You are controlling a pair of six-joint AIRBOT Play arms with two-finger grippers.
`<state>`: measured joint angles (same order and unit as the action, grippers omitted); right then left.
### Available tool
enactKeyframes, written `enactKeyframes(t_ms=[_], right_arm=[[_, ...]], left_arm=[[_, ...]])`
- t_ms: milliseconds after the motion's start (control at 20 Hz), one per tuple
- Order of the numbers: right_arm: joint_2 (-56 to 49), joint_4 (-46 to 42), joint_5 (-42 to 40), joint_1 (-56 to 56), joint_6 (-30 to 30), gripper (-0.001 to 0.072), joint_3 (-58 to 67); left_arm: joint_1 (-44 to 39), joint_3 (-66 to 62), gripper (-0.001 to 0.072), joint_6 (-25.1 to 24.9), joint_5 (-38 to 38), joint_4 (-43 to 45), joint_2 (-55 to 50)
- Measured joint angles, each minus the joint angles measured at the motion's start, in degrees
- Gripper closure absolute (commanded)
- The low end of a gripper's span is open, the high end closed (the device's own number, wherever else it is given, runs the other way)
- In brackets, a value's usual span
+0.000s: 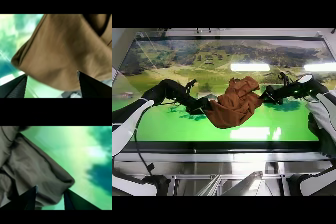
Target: Fold the shirts.
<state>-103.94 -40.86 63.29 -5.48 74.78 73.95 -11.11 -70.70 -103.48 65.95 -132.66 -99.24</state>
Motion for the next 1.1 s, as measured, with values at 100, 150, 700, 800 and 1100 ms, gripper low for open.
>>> enactKeyframes(t_ms=[100,150,700,800,1100], right_arm=[[-0.8,4.0,0.1,0.2,-2.1,0.0695,0.0],[-1.1,6.2,0.7,0.3,-3.5,0.0697,0.0],[31.7,31.9,16.3,-12.2,-22.2,0.0696,0.0],[43.8,32.0,15.1,-16.4,-22.6,0.0696,0.0],[59.4,22.6,0.0,-17.2,-19.5,0.0697,0.0]], left_arm=[[-1.3,-4.1,0.0686,0.0,0.1,-0.9,-1.7],[-1.9,-6.4,0.0686,0.0,0.9,-1.1,-2.6],[3.0,-27.6,0.0688,-1.6,16.1,-2.4,20.5],[6.2,-29.7,0.0687,-1.7,14.9,-2.4,31.0],[22.1,-27.8,0.0687,-0.3,12.7,-2.4,46.0]])
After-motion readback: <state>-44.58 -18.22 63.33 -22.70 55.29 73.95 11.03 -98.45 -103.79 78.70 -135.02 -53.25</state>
